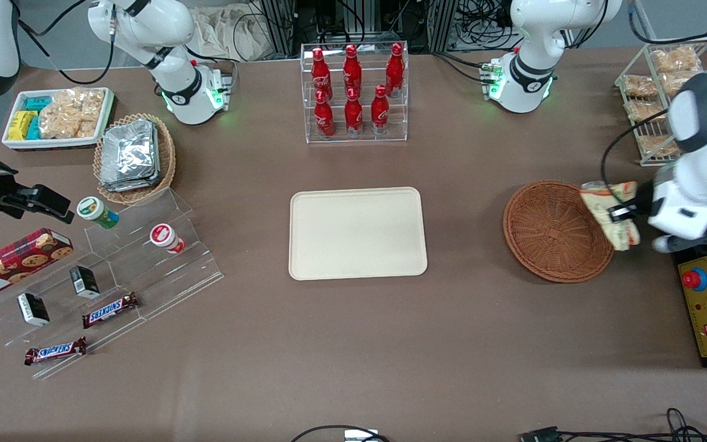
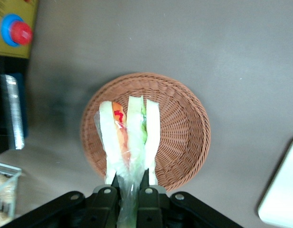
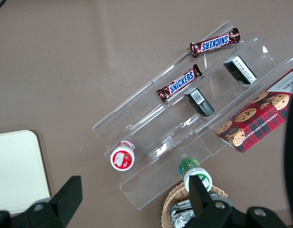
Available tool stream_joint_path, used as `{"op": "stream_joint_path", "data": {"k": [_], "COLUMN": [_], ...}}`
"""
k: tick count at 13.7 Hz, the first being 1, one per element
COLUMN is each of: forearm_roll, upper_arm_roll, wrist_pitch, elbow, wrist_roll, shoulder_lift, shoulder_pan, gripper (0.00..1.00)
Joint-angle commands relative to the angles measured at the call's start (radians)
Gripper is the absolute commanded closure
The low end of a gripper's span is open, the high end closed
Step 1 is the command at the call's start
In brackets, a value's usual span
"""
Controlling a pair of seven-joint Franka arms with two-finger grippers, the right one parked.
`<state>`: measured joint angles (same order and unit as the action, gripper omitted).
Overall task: Place sandwich from basket to tray
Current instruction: 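Lift the sandwich out of the basket with the left gripper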
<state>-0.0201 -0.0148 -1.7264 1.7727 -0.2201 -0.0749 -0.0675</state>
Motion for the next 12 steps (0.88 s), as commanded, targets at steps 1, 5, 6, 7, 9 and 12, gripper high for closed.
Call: {"op": "stream_joint_path", "data": {"k": [1, 5, 6, 7, 9, 12], "forearm_roll": [0.017, 0.022, 0.022, 0.022, 0.017, 0.006], "upper_arm_roll": [-0.005, -0.048, -0.072, -0.106, -0.167, -0.214], "wrist_pitch": [0.138, 0.189, 0.189, 0.188, 0.192, 0.192], "elbow": [-0.208, -0.276, -0.276, -0.285, -0.347, -0.476], "wrist_roll": [0.062, 0.016, -0.046, -0.121, -0.243, -0.466], "shoulder_lift": [-0.08, -0.089, -0.089, -0.097, -0.146, -0.27], "shoulder_pan": [-0.023, 0.021, 0.044, 0.076, 0.142, 0.317], "gripper": [1.0, 1.0, 1.0, 1.0, 1.0, 1.0]}}
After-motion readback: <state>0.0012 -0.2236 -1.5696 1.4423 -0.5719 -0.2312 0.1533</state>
